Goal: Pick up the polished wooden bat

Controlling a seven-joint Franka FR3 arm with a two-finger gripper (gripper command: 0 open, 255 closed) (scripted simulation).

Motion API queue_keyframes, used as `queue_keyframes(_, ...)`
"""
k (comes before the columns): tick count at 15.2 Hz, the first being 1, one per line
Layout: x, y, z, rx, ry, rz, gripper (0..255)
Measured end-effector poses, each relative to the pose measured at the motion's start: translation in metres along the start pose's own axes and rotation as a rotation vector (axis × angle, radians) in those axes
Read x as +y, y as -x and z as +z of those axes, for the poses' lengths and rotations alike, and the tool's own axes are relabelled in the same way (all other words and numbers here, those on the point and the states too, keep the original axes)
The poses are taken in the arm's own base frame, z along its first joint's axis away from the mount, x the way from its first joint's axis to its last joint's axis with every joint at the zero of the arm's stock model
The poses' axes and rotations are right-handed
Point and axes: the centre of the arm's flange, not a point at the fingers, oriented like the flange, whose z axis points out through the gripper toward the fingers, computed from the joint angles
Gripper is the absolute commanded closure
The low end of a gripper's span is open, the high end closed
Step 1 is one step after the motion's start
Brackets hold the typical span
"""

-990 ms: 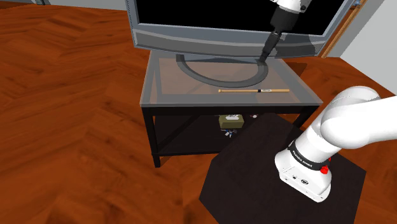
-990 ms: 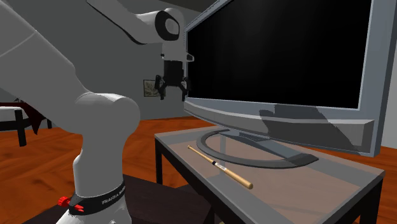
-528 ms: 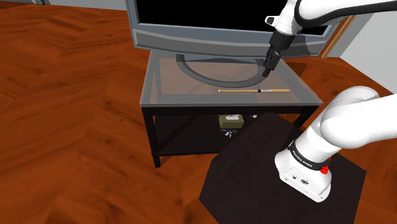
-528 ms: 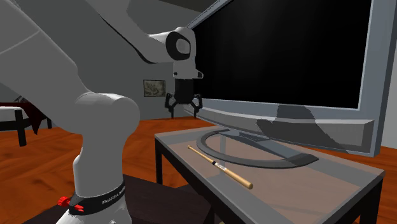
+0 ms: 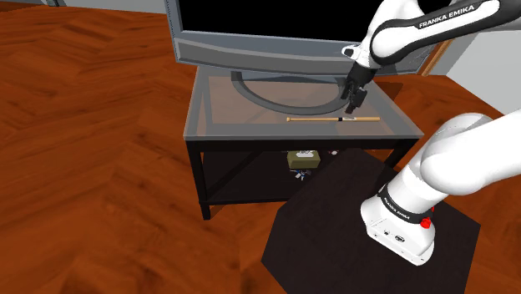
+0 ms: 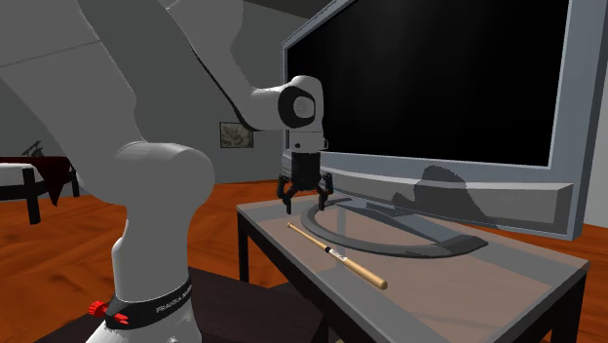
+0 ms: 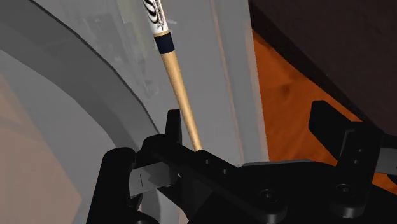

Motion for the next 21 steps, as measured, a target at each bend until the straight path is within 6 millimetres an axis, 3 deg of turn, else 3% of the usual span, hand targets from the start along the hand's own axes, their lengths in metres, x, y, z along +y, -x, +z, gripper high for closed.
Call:
queue_keyframes(7, 0.047, 0.020, 0.065, -0.024, 0.016, -0.193, 0)
queue_keyframes(15, 0.052, 0.023, 0.104, -0.028, 0.019, -0.210, 0)
queue_keyframes(16, 0.052, 0.023, 0.105, -0.028, 0.020, -0.210, 255)
queue_keyframes(21, 0.053, 0.024, 0.106, -0.027, 0.017, -0.209, 255)
